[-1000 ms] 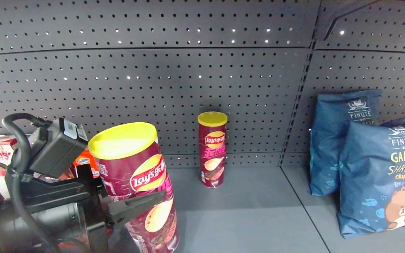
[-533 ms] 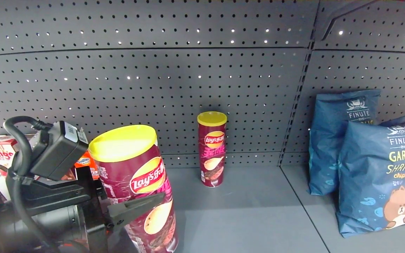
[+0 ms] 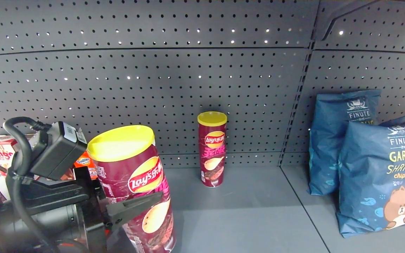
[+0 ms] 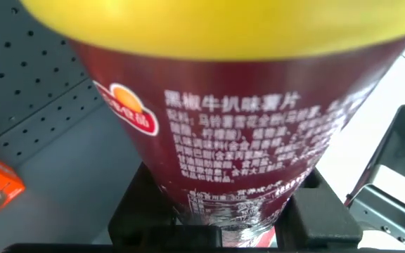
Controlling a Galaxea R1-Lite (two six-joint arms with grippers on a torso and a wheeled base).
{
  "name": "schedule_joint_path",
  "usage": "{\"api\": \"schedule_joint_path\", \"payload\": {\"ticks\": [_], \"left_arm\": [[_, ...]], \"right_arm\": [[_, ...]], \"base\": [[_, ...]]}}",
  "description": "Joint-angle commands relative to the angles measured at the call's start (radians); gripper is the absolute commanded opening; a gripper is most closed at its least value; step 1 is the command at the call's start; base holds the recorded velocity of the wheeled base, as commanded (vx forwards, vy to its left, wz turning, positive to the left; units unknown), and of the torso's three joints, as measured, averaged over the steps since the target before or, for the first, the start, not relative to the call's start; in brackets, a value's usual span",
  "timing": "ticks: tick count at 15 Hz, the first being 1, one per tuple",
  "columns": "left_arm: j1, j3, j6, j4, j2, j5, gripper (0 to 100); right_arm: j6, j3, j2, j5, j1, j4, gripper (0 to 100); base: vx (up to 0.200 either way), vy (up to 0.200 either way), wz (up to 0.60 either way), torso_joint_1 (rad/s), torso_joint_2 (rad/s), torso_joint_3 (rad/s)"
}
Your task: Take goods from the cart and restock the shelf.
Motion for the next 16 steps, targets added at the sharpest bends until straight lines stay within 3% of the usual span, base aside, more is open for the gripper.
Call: {"api": "schedule_joint_path", "payload": {"ticks": [1, 16], "left_arm": [[0.000, 0.000, -0.002, 0.000, 0.001, 0.001, 0], [0.019, 0.019, 0.000, 0.000, 0.004, 0.023, 0]], "right_arm": [[0.000, 0.000, 0.000, 0.001, 0.000, 0.000, 100], [-0.011, 0.000, 0.000, 0.004, 0.000, 0.001, 100]], "base": [[0.000, 0.000, 0.00, 0.000, 0.00, 0.000], [0.000, 0.000, 0.04, 0.001, 0.00, 0.000]]}}
